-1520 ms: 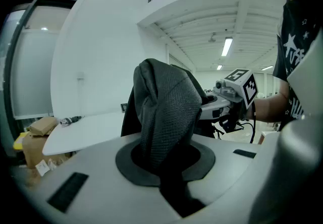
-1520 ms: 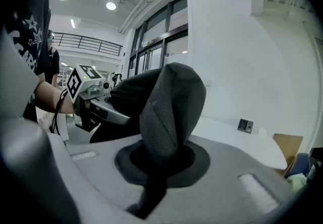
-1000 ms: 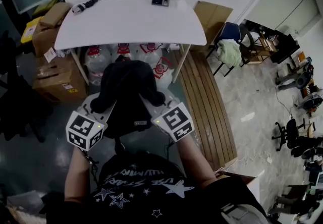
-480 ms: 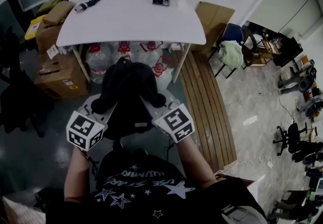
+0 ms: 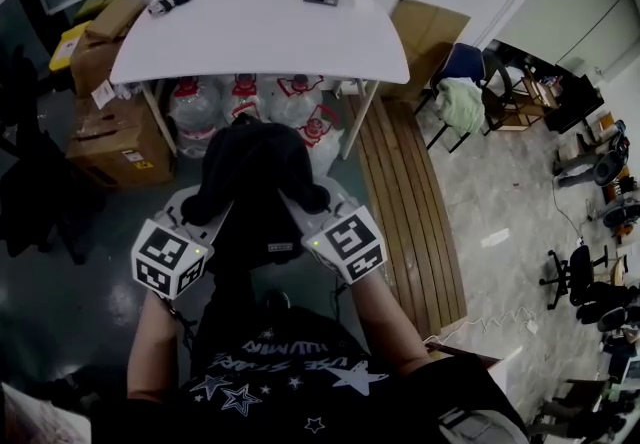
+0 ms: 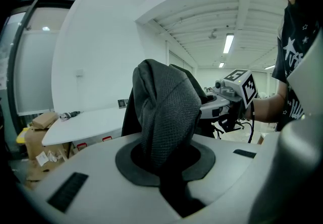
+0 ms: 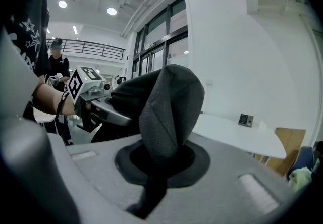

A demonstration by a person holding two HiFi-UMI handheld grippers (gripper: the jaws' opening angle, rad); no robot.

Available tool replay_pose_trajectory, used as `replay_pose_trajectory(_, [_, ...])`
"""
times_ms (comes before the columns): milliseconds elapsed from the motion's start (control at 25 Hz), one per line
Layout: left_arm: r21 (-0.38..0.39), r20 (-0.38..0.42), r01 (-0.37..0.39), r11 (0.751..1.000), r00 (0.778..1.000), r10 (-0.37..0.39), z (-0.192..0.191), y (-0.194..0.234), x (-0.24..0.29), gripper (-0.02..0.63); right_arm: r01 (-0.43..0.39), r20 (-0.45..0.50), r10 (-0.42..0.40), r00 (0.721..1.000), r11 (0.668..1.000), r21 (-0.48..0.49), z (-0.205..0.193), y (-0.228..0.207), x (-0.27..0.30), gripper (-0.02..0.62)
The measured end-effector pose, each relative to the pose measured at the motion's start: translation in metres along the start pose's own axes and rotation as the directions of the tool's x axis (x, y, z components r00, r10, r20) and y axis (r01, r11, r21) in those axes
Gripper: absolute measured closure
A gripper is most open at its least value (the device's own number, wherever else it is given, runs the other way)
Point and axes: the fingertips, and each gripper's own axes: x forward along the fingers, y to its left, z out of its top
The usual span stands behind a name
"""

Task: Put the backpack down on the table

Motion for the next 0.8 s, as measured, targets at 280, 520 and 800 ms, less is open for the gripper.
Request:
replay_pose_trajectory(280, [-0.008, 0.006, 0.031, 0.999, 1.000, -0.031, 0.000, 0.026, 0.014, 0.554, 0.016, -0.017, -0.016, 1.000, 1.000, -0.003, 0.002, -0.015, 0.023, 0.580])
replay_pose_trajectory(520, [0.013, 0.011, 0.071, 0.997, 0.997, -0.071, 0.004, 0.065, 0.029, 0.554, 0.044, -0.031, -0.044, 0.999, 0.999, -0.002, 0.009, -0.032, 0.056, 0.580])
replay_pose_trajectory(800, [0.019, 0.009, 0.122, 0.992, 0.992, -0.122, 0.012, 0.114, 0.058, 0.554, 0.091, -0.051, -0.090, 0.995, 0.996, 0.015, 0.015, -0.067, 0.097, 0.580])
